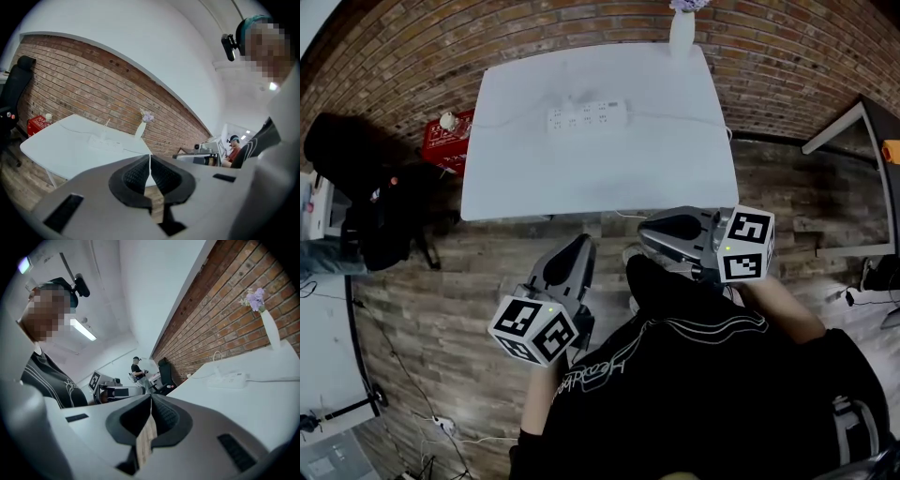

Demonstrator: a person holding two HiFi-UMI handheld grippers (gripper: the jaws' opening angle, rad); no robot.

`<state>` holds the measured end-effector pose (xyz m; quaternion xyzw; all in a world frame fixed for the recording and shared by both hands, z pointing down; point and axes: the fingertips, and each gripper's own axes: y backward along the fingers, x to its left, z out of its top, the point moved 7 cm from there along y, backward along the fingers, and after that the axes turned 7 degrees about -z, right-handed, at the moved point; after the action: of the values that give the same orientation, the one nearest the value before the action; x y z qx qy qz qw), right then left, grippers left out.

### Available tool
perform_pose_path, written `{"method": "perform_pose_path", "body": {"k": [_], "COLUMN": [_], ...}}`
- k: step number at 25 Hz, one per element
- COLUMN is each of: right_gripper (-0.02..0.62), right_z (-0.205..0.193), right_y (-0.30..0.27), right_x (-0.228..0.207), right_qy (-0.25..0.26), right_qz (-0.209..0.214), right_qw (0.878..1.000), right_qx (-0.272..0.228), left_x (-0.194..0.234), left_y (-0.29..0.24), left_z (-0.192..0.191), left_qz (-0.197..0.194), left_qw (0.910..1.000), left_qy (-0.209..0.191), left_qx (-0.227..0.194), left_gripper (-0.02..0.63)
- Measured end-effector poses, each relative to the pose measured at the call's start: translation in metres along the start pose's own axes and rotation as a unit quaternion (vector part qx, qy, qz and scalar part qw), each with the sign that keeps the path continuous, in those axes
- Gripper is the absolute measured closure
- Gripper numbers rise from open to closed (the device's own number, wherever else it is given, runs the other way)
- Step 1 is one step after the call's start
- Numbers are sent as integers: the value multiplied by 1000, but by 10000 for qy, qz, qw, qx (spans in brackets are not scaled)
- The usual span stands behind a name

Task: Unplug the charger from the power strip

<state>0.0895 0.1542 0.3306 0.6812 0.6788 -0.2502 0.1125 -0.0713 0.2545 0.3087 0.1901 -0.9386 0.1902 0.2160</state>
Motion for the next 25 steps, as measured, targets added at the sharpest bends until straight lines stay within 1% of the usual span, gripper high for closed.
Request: {"method": "perform_pose_path", "body": {"k": [4, 8, 14, 17, 21, 25], "right_gripper": [598, 598, 598, 597, 597, 597], "right_z": [19, 40, 77, 97, 112, 118], "right_y": [-15, -31, -46, -51, -57, -63], "right_x": [-28, -64, -127, -151, -177, -194], "right_qy": [-23, -114, -10, 160, 630, 670], "right_qz": [40, 87, -81, -136, -375, -503], "right_qw": [9999, 9997, 9997, 9996, 9973, 9962], "right_qx": [-99, -200, -214, -189, 79, 238], "left_x": [20, 47, 89, 104, 113, 126], "left_y": [-18, -44, -98, -120, -134, -145], "left_z": [15, 42, 80, 99, 113, 113], "left_qz": [-10, -68, -6, -50, -188, -119], "left_qw": [10000, 9999, 10000, 10000, 9998, 9999], "left_qy": [49, 113, 10, 26, -21, -62], "left_qx": [40, -66, -22, -24, -79, 22], "left_gripper": [598, 599, 598, 598, 598, 598]}}
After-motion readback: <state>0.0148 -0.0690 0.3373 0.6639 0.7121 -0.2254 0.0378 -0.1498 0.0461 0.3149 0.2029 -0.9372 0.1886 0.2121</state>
